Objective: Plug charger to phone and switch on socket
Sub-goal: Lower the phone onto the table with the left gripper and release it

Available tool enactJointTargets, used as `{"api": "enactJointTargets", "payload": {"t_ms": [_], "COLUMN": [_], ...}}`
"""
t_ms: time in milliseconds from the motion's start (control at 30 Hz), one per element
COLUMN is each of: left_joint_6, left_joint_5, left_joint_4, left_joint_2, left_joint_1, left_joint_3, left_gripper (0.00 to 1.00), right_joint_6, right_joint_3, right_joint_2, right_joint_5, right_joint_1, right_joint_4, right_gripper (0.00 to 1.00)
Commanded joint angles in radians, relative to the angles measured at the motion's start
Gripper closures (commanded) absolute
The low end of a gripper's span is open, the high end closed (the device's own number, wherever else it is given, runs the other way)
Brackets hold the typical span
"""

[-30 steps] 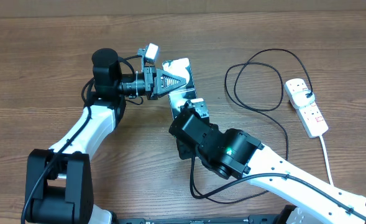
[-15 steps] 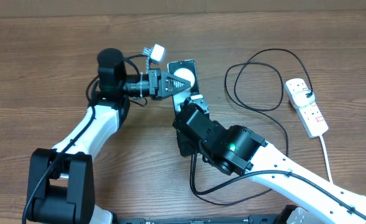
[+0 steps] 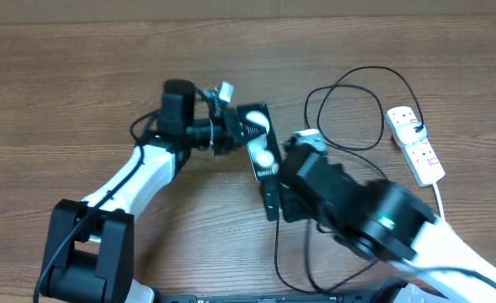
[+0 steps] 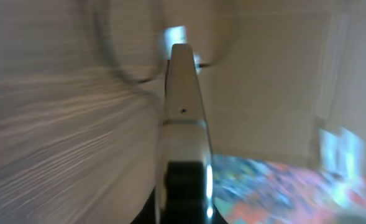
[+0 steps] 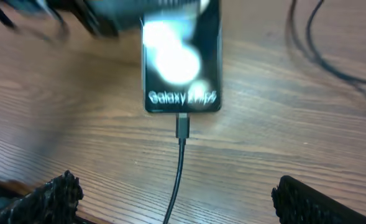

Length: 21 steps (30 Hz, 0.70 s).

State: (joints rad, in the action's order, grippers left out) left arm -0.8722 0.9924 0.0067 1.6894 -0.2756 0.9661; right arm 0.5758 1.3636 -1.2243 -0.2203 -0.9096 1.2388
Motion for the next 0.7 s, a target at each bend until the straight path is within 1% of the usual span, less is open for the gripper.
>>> {"api": "enactJointTargets", "payload": {"t_ms": [0,67,133,300,367,533,667], "left_joint_6": [0.227,0.370,0.445,0.623,0.649,0.724,0.724], "left_joint_5": [-0.136,-0.156,-0.191,-0.183,-0.172,-0.024,-0.023], "left_joint_4": [-0.096,-0.194,-0.268,-0.319,-0.320,-0.313,-0.316], "left_joint_2": [0.000,0.002,0.011,0.065,0.105,0.230,0.293], "left_joint_1": [-0.037,-0.037,-0.024,0.010,0.023,0.057,0.079], "left_joint_3": [0.003,0.003,0.003,0.003,0.003,0.003,0.003], "left_gripper": [0.96,0.96,0.96,0.96,0.96,0.96,0.96], "right_joint_6": [0.000,0.000,0.000,0.000,0.000,0.000,0.000], "right_joint_3": [0.032,0.032,0.032,0.032,0.032,0.032,0.032], "right_joint_2": [0.093,0.140,0.177,0.215,0.214,0.214,0.214], "right_joint_5": [-0.079,-0.108,-0.129,-0.135,-0.135,-0.135,-0.135], "right_joint_1": [0.003,0.003,0.003,0.003,0.003,0.003,0.003], "right_joint_4": [0.006,0.004,0.003,-0.003,-0.002,0.002,0.002], "right_gripper": [0.00,0.00,0.00,0.00,0.00,0.00,0.00]}}
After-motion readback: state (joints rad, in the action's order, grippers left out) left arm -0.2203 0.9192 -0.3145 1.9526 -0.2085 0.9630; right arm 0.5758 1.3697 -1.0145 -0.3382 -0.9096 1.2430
